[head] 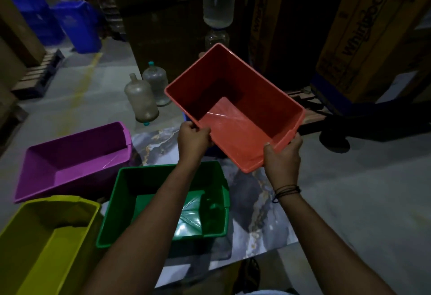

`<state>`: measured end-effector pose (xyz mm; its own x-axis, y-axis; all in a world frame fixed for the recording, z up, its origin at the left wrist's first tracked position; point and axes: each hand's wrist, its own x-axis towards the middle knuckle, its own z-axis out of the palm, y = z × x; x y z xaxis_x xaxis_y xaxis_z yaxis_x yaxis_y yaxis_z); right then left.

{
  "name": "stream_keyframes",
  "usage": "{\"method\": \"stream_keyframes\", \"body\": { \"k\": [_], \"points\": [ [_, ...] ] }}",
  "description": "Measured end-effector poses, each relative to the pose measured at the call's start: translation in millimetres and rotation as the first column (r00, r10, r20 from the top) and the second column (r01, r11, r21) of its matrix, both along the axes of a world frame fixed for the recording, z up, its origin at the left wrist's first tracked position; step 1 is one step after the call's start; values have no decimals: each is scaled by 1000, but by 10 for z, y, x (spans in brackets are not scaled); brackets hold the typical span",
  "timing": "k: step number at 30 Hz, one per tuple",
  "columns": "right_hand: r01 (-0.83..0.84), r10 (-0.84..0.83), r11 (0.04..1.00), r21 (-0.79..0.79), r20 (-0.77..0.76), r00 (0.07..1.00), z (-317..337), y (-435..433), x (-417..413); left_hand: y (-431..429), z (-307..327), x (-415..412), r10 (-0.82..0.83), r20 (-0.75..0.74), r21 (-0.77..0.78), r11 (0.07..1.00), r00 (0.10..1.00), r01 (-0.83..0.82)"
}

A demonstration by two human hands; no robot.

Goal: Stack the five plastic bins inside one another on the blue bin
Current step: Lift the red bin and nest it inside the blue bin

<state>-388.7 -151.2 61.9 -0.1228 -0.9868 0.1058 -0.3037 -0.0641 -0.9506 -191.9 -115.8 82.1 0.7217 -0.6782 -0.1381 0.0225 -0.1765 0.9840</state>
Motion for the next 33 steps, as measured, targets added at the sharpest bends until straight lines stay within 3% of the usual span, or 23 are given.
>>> {"method": "stream_keyframes", "body": {
  "k": [3,5,9,13,15,19,22,27,33],
  "points": [
    [-6,4,998,-67,-28,1000,-52,-4,-10,53,-139,145,-70,-83,-5,998,994,70],
    [-5,-3,993,-120,-61,998,-41,-56,-55,80,-235,347,29,-82,8,1000,996,-28],
    [-47,-5,945,-324,-157,988,27,-118,-155,294,-174,722,256,298,-3,963,920,-268],
    [-155,54,860,-486,-216,975,15,-113,-177,420,-252,1004,66,454,93,988,888,-121],
    [-175,58,842,-510,-236,970,-40,-114,-159,437,-306,1029,38,487,167,977,873,-135],
    [-203,110,841,-501,-210,972,-194,-114,-104,469,-398,1026,94,422,166,970,902,-179],
    [-205,147,851,-483,-155,977,-242,-223,-79,461,-444,1082,82,492,121,980,867,-161],
    [-88,3,874,-478,-176,984,-88,-591,-28,366,-173,1118,144,583,-110,989,800,-98],
    [-51,14,945,-322,-115,993,141,-1181,101,45,62,1186,149,612,-169,984,776,-56]
  ]
}}
